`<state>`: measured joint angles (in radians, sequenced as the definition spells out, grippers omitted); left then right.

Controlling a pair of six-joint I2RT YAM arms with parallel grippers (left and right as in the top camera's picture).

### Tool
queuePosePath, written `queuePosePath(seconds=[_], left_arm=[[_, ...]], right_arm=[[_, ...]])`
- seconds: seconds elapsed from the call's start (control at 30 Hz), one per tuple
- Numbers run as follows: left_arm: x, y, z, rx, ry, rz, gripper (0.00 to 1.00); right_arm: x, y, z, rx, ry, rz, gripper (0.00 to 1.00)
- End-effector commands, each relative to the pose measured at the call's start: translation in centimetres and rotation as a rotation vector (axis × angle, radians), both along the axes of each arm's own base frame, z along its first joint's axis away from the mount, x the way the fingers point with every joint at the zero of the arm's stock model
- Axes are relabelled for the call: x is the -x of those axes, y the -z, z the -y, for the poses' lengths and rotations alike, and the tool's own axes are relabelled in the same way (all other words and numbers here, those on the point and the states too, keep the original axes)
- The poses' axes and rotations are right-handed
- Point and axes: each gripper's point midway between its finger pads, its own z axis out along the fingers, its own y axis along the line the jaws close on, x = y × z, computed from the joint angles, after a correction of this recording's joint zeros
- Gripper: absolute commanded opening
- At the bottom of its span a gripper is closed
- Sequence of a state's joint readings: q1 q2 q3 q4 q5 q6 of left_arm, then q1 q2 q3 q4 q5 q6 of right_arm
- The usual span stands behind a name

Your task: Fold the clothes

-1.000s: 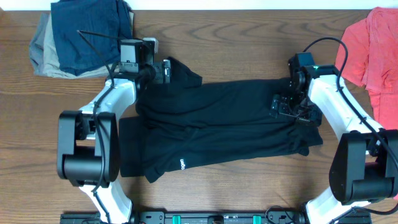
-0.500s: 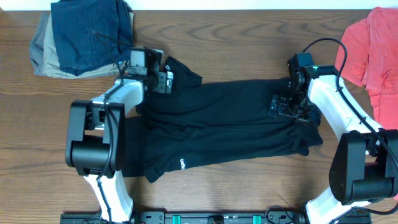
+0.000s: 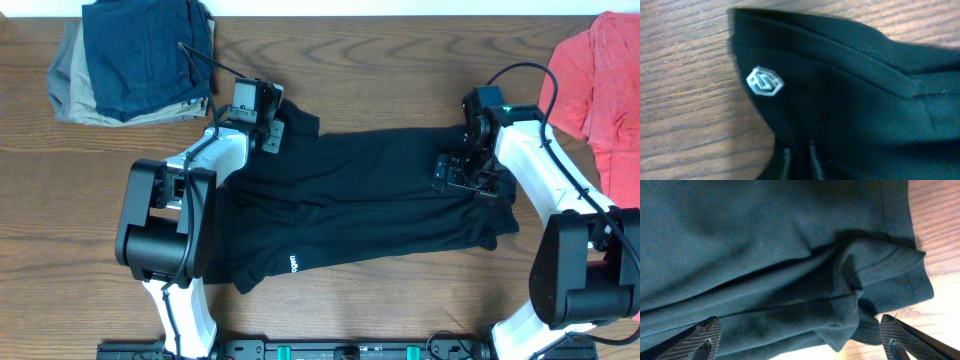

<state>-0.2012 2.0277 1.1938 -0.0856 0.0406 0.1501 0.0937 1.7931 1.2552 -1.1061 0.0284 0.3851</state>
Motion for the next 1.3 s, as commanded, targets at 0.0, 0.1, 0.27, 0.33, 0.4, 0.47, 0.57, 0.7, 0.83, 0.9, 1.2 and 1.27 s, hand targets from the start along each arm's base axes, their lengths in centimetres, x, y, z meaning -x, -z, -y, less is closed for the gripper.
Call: queuePosePath(seconds=[0.0,0.1,0.27,0.33,0.4,0.47,0.57,0.7,0.83,0.9,1.2,1.27], left_arm=[[0.2,1.5,-0.8,-0.033,-0.018,-0.037,0.08],[0.2,1.5,-0.8,-0.033,-0.018,-0.037,0.06],[0.2,1.5,-0.8,-0.032,-0.018,-0.037,0.06],[0.2,1.5,-0.8,-0.032,-0.018,-0.038,0.06],[0.3,1.5,-0.8,-0.028,-0.024,-0.042,0.06],[0.3,1.6,-0.8,-0.024,-0.031,-0.043,0.06],[0.3,1.5,-0.8,-0.025,-0.031,-0.042,0.06],[0.3,1.6,-0.8,-0.025,-0.03,-0.043,0.06],[0.3,1.5,-0.8,-0.025,-0.031,-0.042,0.06],[0.3,1.6,-0.8,-0.025,-0.03,-0.043,0.06],[0.7,1.8,-0.9,-0.027,-0.031,-0.057,0.06],[0.8,1.9,-0.9,-0.026,-0.034,-0.06,0.06]], right_arm=[[-0.2,-0.7,0.2,-0.003,-0.001,0.006,0.99],[-1.7,-2.6,1.7,0.02,0.034,0.046,0.99],[-6.3,-6.8,3.9,0.029,0.027,0.21,0.99],[-9.0,-8.5,4.4,0.036,-0.007,0.32,0.99],[-11.4,-9.4,4.5,0.045,-0.043,0.422,0.99],[-13.3,-9.8,4.5,0.052,-0.067,0.492,0.99],[-15.4,-9.3,4.5,0.051,-0.064,0.549,0.99],[-17.5,-7.1,5.1,0.083,-0.062,0.562,0.99],[-18.1,-3.7,6.0,0.115,-0.05,0.51,0.99],[-18.1,-1.7,5.8,0.096,-0.052,0.473,0.99],[-16.5,3.6,6.1,0.094,-0.012,0.333,0.98],[-16.2,3.7,6.6,0.096,0.019,0.322,0.97]])
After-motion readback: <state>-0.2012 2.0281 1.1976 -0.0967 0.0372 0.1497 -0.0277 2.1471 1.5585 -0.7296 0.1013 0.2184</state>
